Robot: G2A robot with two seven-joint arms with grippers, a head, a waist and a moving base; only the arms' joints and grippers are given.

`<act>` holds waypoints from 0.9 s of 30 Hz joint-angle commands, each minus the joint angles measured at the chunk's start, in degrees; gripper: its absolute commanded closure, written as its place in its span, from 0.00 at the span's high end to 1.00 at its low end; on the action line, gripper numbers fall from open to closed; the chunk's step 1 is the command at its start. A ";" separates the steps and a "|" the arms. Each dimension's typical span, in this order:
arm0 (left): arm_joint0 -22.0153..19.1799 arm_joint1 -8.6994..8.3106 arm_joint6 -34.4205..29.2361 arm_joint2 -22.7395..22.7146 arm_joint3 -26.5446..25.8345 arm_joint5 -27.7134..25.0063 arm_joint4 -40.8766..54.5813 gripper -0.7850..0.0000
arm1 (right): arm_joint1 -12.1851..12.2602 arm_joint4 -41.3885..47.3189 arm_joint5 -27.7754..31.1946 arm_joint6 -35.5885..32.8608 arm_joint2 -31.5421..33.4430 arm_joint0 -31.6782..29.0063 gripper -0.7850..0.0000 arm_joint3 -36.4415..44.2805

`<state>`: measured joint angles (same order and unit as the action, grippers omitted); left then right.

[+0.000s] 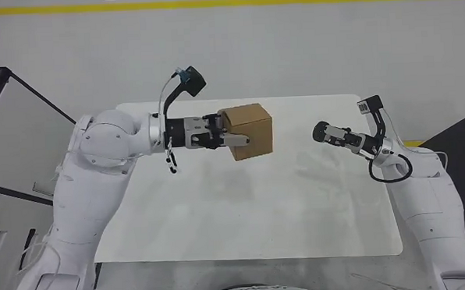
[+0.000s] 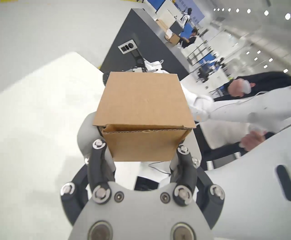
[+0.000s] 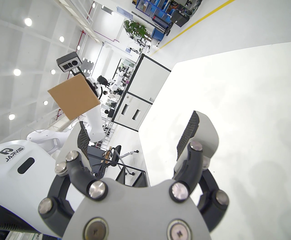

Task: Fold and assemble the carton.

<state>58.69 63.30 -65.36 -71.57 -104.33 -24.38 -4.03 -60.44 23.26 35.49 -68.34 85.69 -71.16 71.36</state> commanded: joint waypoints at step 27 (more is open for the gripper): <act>3.46 -0.40 45.67 -4.37 -7.01 -33.62 -66.78 0.00 | 0.00 0.00 0.00 0.00 0.00 0.00 1.00 0.00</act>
<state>61.86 62.86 -25.94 -76.29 -111.97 -58.10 -65.05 -60.44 23.26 35.49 -68.34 85.69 -71.16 71.36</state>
